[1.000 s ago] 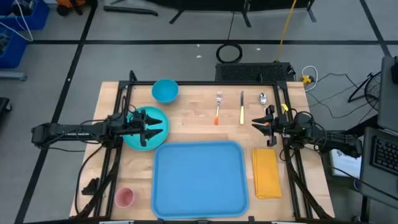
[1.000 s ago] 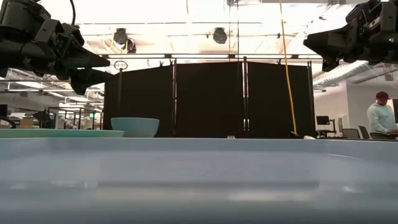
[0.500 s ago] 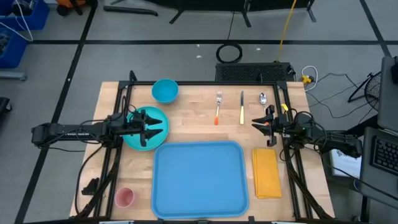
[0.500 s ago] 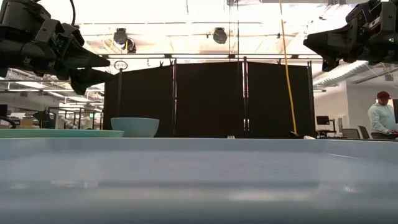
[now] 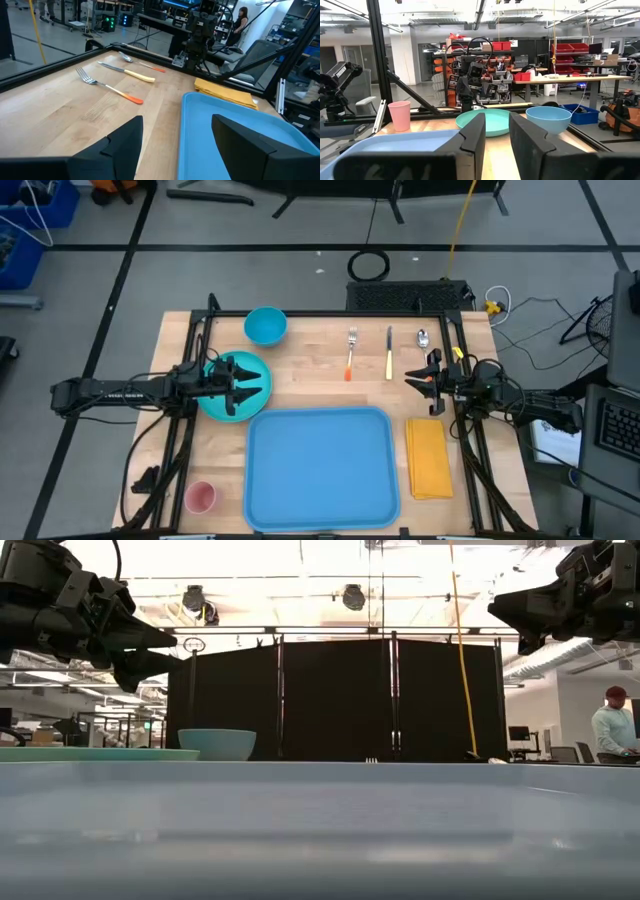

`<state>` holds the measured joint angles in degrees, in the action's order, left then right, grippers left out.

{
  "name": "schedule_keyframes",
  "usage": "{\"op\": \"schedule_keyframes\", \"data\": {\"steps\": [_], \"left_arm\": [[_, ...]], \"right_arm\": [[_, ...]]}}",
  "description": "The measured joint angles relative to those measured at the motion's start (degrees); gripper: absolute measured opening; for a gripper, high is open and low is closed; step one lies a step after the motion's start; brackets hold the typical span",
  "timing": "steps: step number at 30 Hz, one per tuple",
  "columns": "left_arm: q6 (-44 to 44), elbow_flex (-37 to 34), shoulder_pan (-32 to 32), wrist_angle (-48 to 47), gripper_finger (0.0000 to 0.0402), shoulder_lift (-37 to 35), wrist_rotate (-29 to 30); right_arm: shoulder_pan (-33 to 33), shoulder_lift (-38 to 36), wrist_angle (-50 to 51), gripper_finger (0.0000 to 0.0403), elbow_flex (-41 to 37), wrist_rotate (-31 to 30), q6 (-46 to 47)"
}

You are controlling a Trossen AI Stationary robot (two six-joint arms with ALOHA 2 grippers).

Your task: Set up tray

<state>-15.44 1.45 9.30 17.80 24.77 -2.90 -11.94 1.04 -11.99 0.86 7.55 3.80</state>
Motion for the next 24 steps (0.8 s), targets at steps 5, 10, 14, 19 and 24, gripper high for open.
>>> {"op": "schedule_keyframes", "data": {"steps": [5, 10, 14, 19, 24], "left_arm": [[0.0, 0.0, 0.0, 0.0, 0.0241, 0.0, 0.0], [0.0, 0.0, 0.0, 0.0, 0.0241, 0.0, 0.0], [0.0, 0.0, 0.0, 0.0, 0.0241, 0.0, 0.0], [0.0, 0.0, 0.0, 0.0, 0.0241, 0.0, 0.0], [2.1, 0.0, 0.0, 0.0, 0.0241, 0.0, 2.1]], "right_arm": [[0.0, 0.0, 0.0, 0.0077, 0.0, 0.0, 0.0], [0.0, 0.0, 0.0, 0.0077, 0.0, 0.0, 0.0], [0.0, 0.0, 0.0, 0.0077, 0.0, 0.0, 0.0], [0.0, 0.0, 0.0, 0.0077, 0.0, 0.0, 0.0], [0.0, 0.0, 0.0, 0.0077, 0.0, 0.0, 0.0]]}}
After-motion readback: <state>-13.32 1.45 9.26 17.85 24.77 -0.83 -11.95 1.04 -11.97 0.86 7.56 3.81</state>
